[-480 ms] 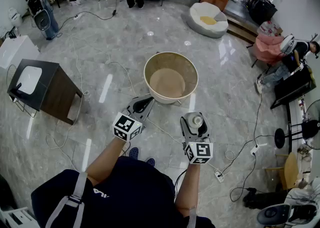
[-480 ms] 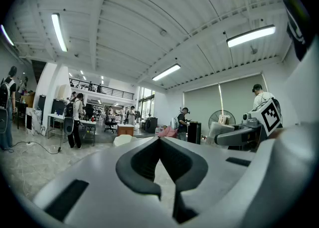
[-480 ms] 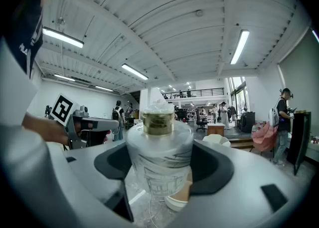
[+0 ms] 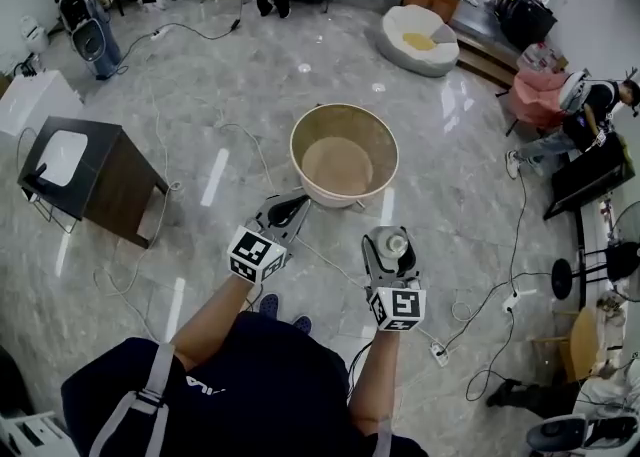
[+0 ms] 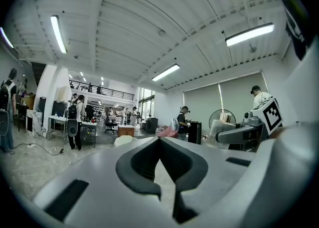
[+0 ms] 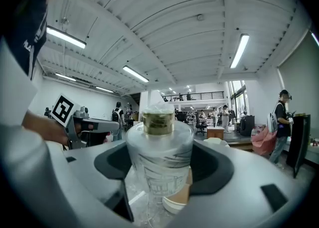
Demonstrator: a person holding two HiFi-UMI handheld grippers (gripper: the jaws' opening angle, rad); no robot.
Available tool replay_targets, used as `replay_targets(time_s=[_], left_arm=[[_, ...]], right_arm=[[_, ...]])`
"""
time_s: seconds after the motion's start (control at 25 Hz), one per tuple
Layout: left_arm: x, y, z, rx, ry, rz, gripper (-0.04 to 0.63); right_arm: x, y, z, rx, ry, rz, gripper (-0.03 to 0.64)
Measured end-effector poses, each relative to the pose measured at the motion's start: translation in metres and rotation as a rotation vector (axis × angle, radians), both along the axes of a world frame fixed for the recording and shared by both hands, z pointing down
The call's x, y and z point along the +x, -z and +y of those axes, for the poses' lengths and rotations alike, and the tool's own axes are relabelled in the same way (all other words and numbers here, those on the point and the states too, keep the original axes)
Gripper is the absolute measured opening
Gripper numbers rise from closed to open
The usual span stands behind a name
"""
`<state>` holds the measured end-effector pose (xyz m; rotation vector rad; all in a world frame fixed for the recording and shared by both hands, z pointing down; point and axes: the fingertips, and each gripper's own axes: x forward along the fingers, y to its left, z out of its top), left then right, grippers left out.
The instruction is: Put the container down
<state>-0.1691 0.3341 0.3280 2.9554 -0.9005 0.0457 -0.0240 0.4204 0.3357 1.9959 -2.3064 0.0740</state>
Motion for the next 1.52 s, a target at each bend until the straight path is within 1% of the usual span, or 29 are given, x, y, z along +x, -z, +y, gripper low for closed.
replay_targets(time_s=[0.16, 0.32, 0.48, 0.68, 0.76, 1.0, 1.2, 1.4, 1.52], left_arm=[[0.002, 0.004, 0.003, 0.026, 0.016, -0.009, 0.025], [0.003, 0.001, 0.008, 0.027, 0.030, -0.020, 0.025], [-0.001, -0.006, 0.018, 0.038, 0.064, -0.027, 0.025], [-0.002, -0.009, 0.020, 0.047, 0.094, -0.035, 0.025], [-0.001, -0.006, 0.017, 0.051, 0.102, -0.028, 0.025], [-0.001, -0.007, -0.008, 0.044, 0.111, 0.011, 0.025], [0.007, -0.011, -0.034, 0.037, 0.111, 0.009, 0.025], [0.020, -0.011, -0.064, 0.037, 0.123, 0.024, 0.025], [0.030, -0.015, -0.078, 0.041, 0.116, 0.013, 0.025]], right_arm=[[0.007, 0.000, 0.004, -0.003, -0.007, -0.009, 0.337], [0.011, -0.004, 0.008, -0.017, -0.018, -0.034, 0.337], [0.014, -0.009, 0.014, -0.022, -0.017, -0.044, 0.337], [0.018, -0.017, 0.013, -0.035, -0.011, -0.057, 0.337], [0.020, -0.018, 0.010, -0.036, -0.003, -0.055, 0.337], [0.018, -0.023, -0.012, -0.030, 0.028, -0.040, 0.337], [0.029, -0.023, -0.034, -0.026, 0.008, -0.040, 0.337], [0.043, -0.022, -0.059, -0.027, 0.006, -0.024, 0.337], [0.054, -0.023, -0.072, -0.026, 0.004, -0.021, 0.337]])
